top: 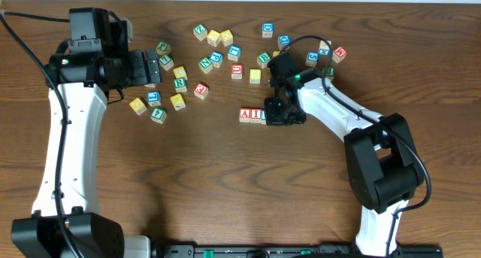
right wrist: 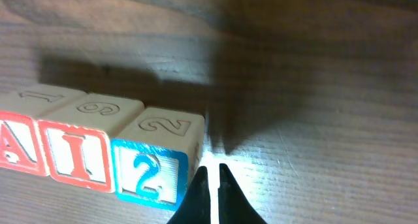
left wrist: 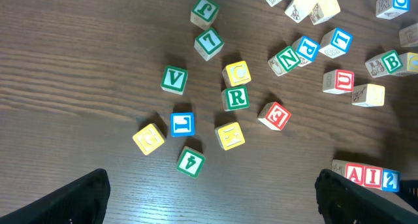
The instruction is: Spell out AI2
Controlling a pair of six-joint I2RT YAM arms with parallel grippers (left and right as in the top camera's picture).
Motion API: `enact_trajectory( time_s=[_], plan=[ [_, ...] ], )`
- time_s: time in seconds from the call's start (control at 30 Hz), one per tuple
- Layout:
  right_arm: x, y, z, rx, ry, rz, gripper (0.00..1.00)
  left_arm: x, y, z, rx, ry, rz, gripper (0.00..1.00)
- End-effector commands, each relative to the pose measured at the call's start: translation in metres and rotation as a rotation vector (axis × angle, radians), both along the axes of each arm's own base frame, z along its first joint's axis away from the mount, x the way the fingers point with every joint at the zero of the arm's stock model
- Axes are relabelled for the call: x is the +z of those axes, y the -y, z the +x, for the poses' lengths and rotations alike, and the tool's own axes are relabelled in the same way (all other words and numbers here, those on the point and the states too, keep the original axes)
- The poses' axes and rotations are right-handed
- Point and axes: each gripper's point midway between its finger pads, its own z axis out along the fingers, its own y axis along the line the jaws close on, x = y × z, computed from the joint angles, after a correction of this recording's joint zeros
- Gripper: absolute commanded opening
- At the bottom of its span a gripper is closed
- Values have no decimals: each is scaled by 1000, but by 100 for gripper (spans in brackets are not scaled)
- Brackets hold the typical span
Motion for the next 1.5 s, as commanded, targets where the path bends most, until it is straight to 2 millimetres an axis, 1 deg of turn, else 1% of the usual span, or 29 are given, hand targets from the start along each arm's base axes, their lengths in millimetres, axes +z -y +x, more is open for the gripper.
enact_trajectory(
  time_s=[0.0,0.17,0.23,0.3,0.43,0.63,0.73,0.87,1.13,1.47],
  plan=[
    [13,0,13,2,22,6,2,-1,0,-1,3,-4,1,99],
    [38,0,18,6,10,0,1,-1,-1,-1,3,-3,1,99],
    [44,-2,13,14,-8,-4,1,-1,-1,-1,3,-4,1,100],
    [44,-4,6,36,-31,0,1,-1,0,-1,2,-4,1,99],
    [36,-10,-11,72,-77,-12,1,-1,-1,-1,3,-4,1,99],
    [21,-24,-24,117,-75,-12,1,-1,-1,-1,3,-4,1,99],
    [18,-28,-25,129,-64,-11,1,-1,-1,-1,3,-4,1,99],
    [11,-28,-27,132,-59,-10,1,-1,-1,-1,3,-4,1,99],
    [-2,-21,-27,127,-39,-41,1,-1,-1,-1,3,-4,1,99],
    [-4,-21,-21,125,-13,-45,1,-1,0,-1,2,-4,1,99]
  ],
)
